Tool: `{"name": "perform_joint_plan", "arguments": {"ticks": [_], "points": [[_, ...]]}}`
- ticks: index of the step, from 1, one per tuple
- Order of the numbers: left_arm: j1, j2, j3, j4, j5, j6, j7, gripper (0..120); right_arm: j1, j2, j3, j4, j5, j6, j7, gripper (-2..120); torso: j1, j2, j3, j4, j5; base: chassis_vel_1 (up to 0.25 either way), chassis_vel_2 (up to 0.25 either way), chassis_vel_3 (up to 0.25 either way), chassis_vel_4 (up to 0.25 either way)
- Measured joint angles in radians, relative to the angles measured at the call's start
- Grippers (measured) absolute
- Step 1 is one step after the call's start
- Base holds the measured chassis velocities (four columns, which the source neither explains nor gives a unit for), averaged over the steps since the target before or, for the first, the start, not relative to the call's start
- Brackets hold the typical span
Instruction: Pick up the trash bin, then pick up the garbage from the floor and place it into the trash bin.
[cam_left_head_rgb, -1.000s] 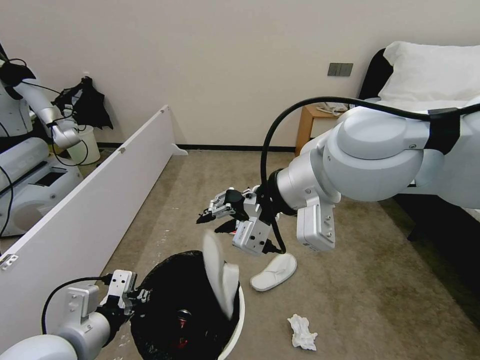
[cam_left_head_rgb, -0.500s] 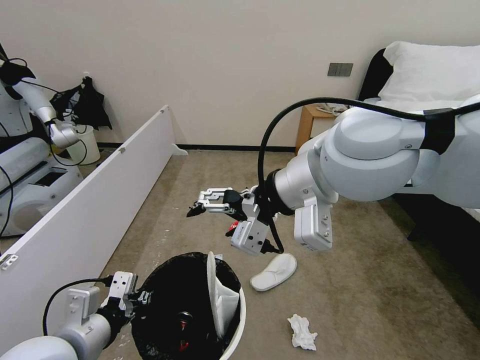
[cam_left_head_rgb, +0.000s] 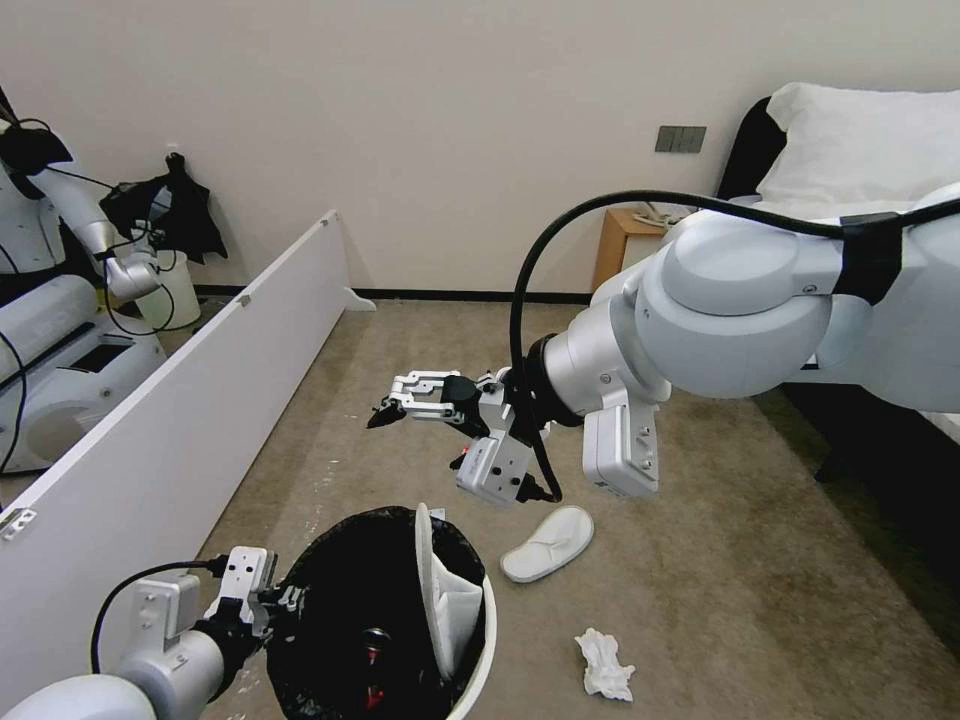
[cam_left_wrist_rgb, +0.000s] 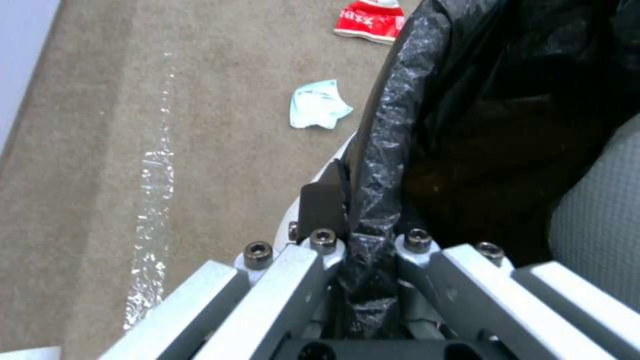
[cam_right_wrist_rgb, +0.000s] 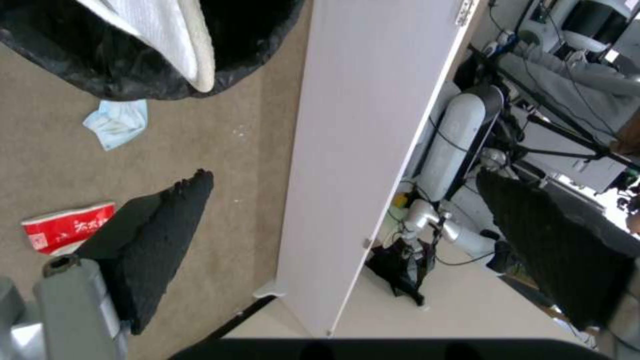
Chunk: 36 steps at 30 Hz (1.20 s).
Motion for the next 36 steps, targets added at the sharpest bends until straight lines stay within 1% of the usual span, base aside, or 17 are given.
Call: {"name": "perform_joint_plan", "arguments": {"ticks": [4,5,14,16,17,20,21,24,25,27,28,30,32,33,34,35,36], "points": [[0.002,-0.005,-0.001,-0.003,-0.017,0.000,-0.008,2,0.003,0.016,-0.005,0.001,0.000,-0.004,0.001,100,0.000,0.000,0.000,0.0001,-0.0001,0.000,0.000,0.000,0.000],[0.015,-0.013,-0.004,-0.001,-0.022,0.000,-0.016,2,0.026,0.069,-0.026,0.005,0.002,-0.016,0.013,100,0.000,0.000,0.000,0.0002,0.0001,0.000,0.000,0.000,0.000],[0.023,-0.030,-0.019,0.002,-0.028,0.000,-0.029,2,0.111,0.282,-0.087,0.041,0.043,-0.073,0.045,100,0.000,0.000,0.000,-0.0003,0.0003,0.000,0.000,0.000,0.000],[0.028,-0.036,-0.023,0.002,-0.029,0.000,-0.035,2,0.123,0.379,-0.097,0.053,0.067,-0.105,0.062,100,0.000,0.000,0.000,-0.0001,0.0005,0.000,0.000,0.000,0.000],[0.028,-0.036,-0.023,0.002,-0.029,0.000,-0.035,2,0.123,0.379,-0.097,0.053,0.067,-0.105,0.062,100,0.000,0.000,0.000,-0.0001,0.0005,0.000,0.000,0.000,0.000],[0.033,-0.052,-0.032,0.004,-0.030,0.000,-0.041,2,0.127,0.502,-0.107,0.075,0.089,-0.141,0.077,100,0.000,0.000,0.000,0.0002,0.0002,0.000,0.000,0.000,0.000],[0.033,-0.052,-0.032,0.004,-0.030,0.000,-0.041,2,0.127,0.502,-0.107,0.075,0.089,-0.141,0.077,100,0.000,0.000,0.000,0.0002,0.0002,0.000,0.000,0.000,0.000],[0.040,-0.069,-0.041,0.005,-0.029,0.000,-0.046,2,0.126,0.648,-0.122,0.110,0.147,-0.192,0.099,100,0.000,0.000,0.000,0.0002,0.0000,0.000,0.000,0.000,0.000],[0.040,-0.069,-0.041,0.005,-0.029,0.000,-0.046,2,0.126,0.648,-0.122,0.110,0.147,-0.192,0.099,100,0.000,0.000,0.000,0.0002,0.0000,0.000,0.000,0.000,0.000],[0.042,-0.079,-0.046,0.003,-0.026,0.000,-0.051,2,0.115,0.760,-0.140,0.136,0.221,-0.232,0.130,100,0.000,0.000,0.000,0.0003,0.0002,0.000,0.000,0.000,0.000],[0.042,-0.079,-0.046,0.003,-0.026,0.000,-0.051,2,0.115,0.760,-0.140,0.136,0.221,-0.232,0.130,100,0.000,0.000,0.000,0.0003,0.0002,0.000,0.000,0.000,0.000],[0.044,-0.089,-0.055,0.002,-0.019,0.000,-0.055,2,0.101,0.919,-0.180,0.162,0.277,-0.268,0.176,100,0.000,0.000,0.000,-0.0001,0.0003,0.000,0.000,0.000,0.000],[0.046,-0.091,-0.058,0.002,-0.018,0.000,-0.056,2,0.098,0.946,-0.188,0.165,0.286,-0.272,0.182,100,0.000,0.000,0.000,-0.0003,0.0005,0.000,0.000,0.000,0.000],[0.047,-0.094,-0.062,0.002,-0.017,0.000,-0.057,2,0.094,0.991,-0.205,0.172,0.305,-0.281,0.193,100,0.000,0.000,0.000,-0.0008,0.0008,0.000,0.000,0.000,0.000],[0.050,-0.100,-0.067,0.002,-0.015,0.000,-0.058,2,0.094,1.047,-0.234,0.182,0.329,-0.292,0.210,100,0.000,0.000,0.000,0.0002,0.0004,0.000,0.000,0.000,0.000],[0.050,-0.100,-0.067,0.002,-0.015,0.000,-0.058,2,0.094,1.047,-0.234,0.182,0.329,-0.292,0.210,100,0.000,0.000,0.000,0.0002,0.0004,0.000,0.000,0.000,0.000],[0.051,-0.106,-0.070,0.002,-0.015,0.000,-0.059,2,0.097,1.094,-0.264,0.189,0.345,-0.300,0.219,100,0.000,0.000,0.000,-0.0003,-0.0001,0.000,0.000,0.000,0.000]]}}
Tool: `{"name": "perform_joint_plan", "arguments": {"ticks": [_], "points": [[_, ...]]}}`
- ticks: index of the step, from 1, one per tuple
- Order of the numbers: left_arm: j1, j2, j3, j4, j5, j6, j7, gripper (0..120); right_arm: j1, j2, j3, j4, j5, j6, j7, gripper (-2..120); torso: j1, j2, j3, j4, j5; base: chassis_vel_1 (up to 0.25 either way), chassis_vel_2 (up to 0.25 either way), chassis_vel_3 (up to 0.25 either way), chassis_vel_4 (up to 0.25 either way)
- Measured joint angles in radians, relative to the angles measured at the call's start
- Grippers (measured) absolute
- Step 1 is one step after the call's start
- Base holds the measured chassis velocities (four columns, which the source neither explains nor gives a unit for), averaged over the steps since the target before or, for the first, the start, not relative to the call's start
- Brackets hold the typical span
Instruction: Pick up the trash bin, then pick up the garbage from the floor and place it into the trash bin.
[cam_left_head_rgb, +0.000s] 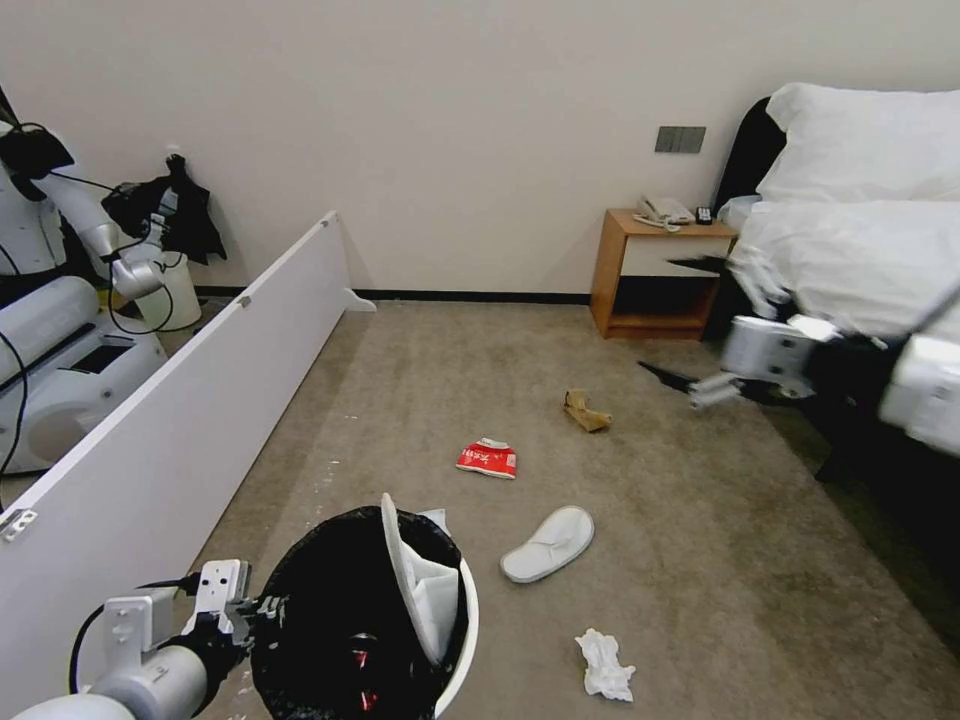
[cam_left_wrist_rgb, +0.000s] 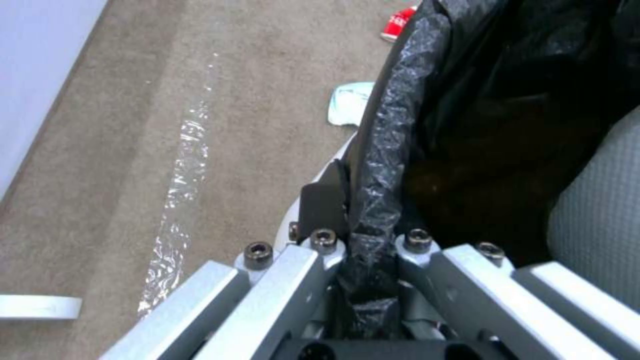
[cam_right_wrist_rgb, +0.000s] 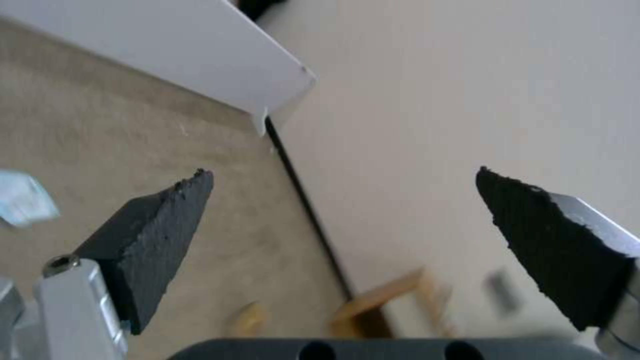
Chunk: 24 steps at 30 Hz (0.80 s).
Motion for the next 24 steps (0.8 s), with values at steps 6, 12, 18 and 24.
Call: {"name": "perform_joint_plan", "arguments": {"ticks": [6,12,18,24], "points": [[0.006,-0.033,-0.012,0.000,0.009,0.000,-0.007,2,0.026,0.228,-0.168,0.012,0.039,-0.018,0.031,100,0.000,0.000,0.000,0.0003,0.0003,0.000,0.000,0.000,0.000],[0.032,-0.062,-0.029,-0.010,0.023,0.000,-0.007,2,0.052,0.462,-0.374,-0.005,0.038,-0.043,0.065,100,0.000,0.000,0.000,0.0003,0.0001,0.000,0.000,0.000,0.000],[0.061,-0.077,-0.052,-0.020,0.025,0.000,-0.006,2,0.064,0.547,-0.465,-0.030,0.035,-0.051,0.084,100,0.000,0.000,0.000,0.0005,0.0000,0.000,0.000,0.000,0.000],[0.076,-0.084,-0.060,-0.026,0.030,0.000,-0.003,2,0.078,0.594,-0.531,-0.059,0.048,-0.060,0.126,100,0.000,0.000,0.000,0.0005,-0.0001,0.000,0.000,0.000,0.000]]}}
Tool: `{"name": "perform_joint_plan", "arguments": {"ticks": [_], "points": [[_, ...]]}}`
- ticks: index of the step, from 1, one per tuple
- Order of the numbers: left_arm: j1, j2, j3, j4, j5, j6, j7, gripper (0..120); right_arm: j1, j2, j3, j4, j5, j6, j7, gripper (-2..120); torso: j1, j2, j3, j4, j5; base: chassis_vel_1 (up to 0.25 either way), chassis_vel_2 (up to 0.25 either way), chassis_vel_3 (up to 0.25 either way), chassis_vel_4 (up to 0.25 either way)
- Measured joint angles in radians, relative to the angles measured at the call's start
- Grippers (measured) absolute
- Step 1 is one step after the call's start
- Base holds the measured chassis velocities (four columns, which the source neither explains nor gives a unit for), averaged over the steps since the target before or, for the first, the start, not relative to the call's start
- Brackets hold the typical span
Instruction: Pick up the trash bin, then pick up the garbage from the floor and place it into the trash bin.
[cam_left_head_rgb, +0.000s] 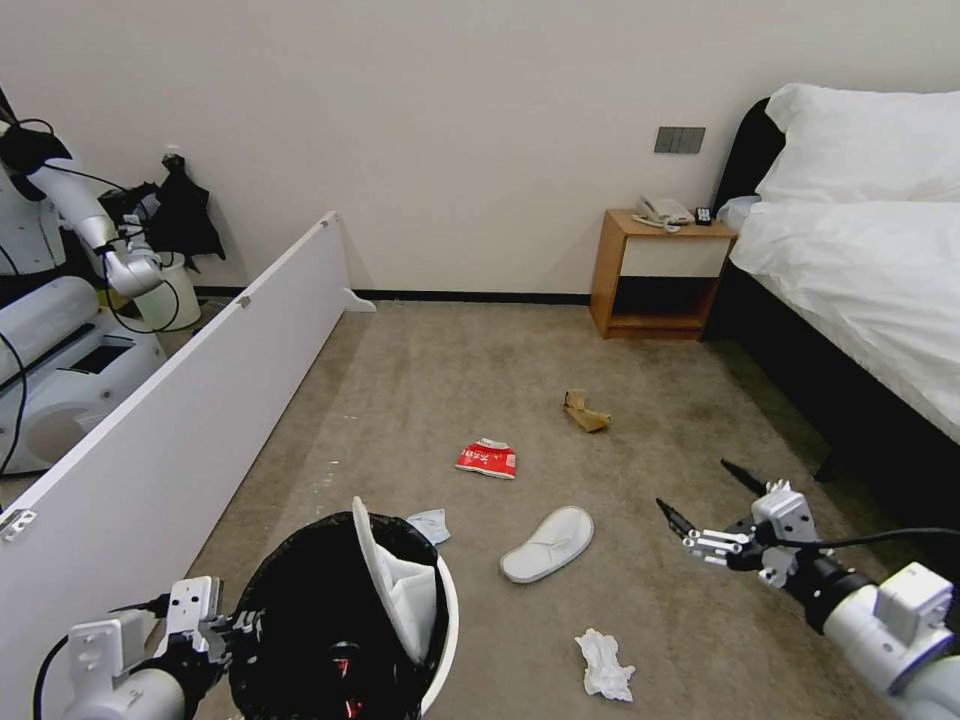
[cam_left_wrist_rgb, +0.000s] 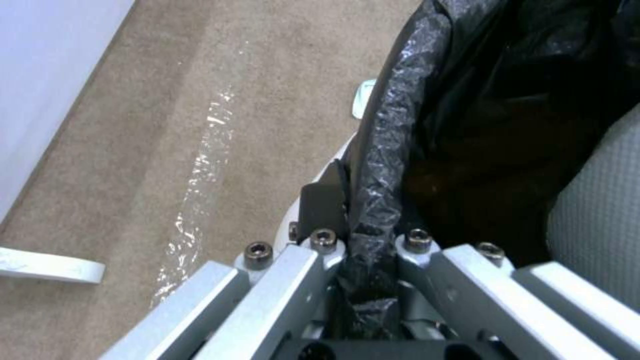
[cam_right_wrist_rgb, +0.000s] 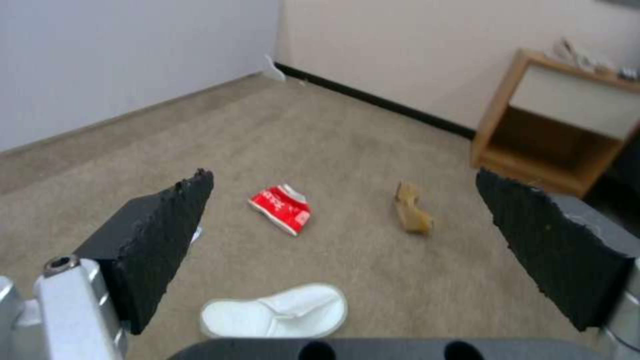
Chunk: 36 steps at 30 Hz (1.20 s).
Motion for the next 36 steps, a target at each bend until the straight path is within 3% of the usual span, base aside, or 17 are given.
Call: {"name": "perform_joint_plan", "arguments": {"ticks": [8,16,36], "points": [[0.000,-0.009,0.005,-0.002,0.013,0.000,0.000,2,0.004,0.043,-0.073,-0.040,0.007,-0.032,0.104,100,0.000,0.000,0.000,-0.0001,0.0001,0.000,0.000,0.000,0.000],[-0.001,-0.007,0.004,-0.008,0.013,0.000,0.000,2,0.009,0.057,-0.136,-0.078,-0.016,-0.073,0.136,100,0.000,0.000,0.000,-0.0001,0.0001,0.000,0.000,0.000,0.000],[0.003,-0.010,0.003,-0.016,0.013,0.000,-0.004,2,0.161,0.130,-0.356,-0.358,-0.130,-0.100,0.169,100,0.000,0.000,0.000,-0.0001,0.0002,0.000,0.000,0.000,0.000]]}}
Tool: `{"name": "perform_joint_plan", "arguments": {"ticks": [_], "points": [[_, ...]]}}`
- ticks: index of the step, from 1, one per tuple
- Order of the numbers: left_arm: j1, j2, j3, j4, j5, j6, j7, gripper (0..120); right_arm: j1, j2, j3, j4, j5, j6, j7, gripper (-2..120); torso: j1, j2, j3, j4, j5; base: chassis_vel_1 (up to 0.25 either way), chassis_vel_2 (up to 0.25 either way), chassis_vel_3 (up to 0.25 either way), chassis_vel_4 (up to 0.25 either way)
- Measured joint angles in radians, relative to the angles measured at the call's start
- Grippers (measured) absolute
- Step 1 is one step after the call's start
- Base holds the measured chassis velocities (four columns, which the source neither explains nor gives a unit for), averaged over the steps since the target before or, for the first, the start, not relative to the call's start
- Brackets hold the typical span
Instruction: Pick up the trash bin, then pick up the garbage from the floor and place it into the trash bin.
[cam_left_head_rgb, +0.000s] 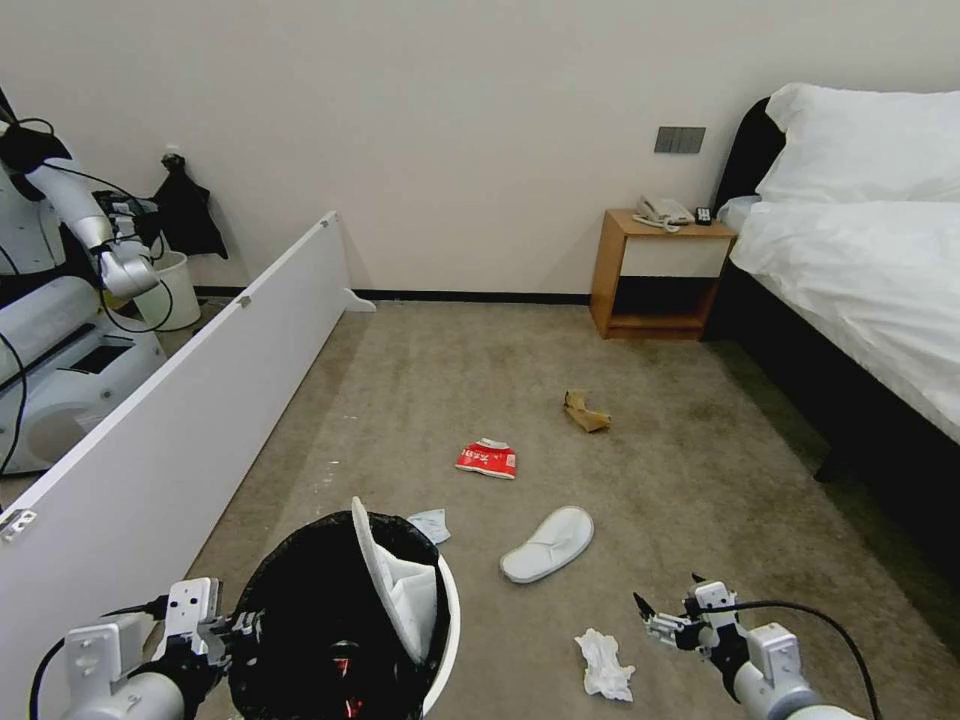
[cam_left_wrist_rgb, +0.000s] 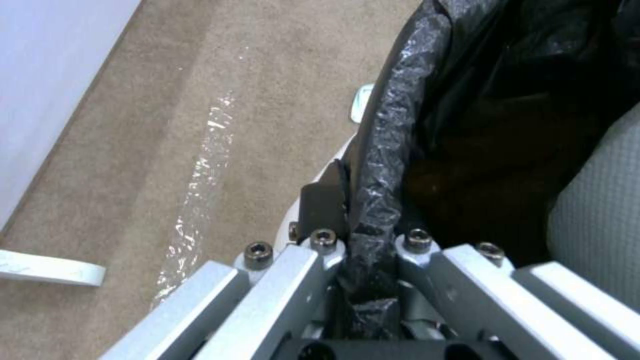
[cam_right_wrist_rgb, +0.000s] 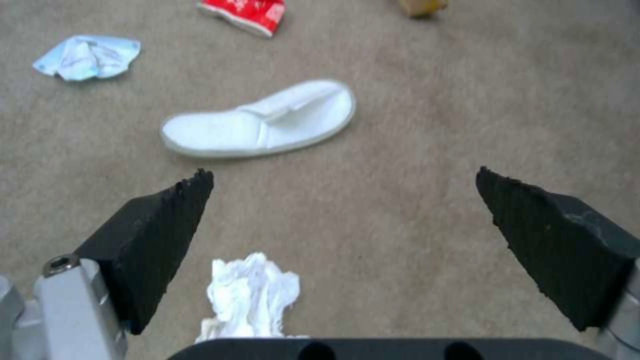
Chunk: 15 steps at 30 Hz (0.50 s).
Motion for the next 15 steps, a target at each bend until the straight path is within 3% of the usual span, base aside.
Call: {"name": "perform_joint_plan", "arguments": {"ticks": [15], "points": [[0.000,-0.002,0.009,-0.003,0.003,0.000,-0.005,2,0.087,0.050,-0.141,-0.139,0.027,-0.014,-0.003,100,0.000,0.000,0.000,0.0000,-0.0002,0.000,0.000,0.000,0.000]]}}
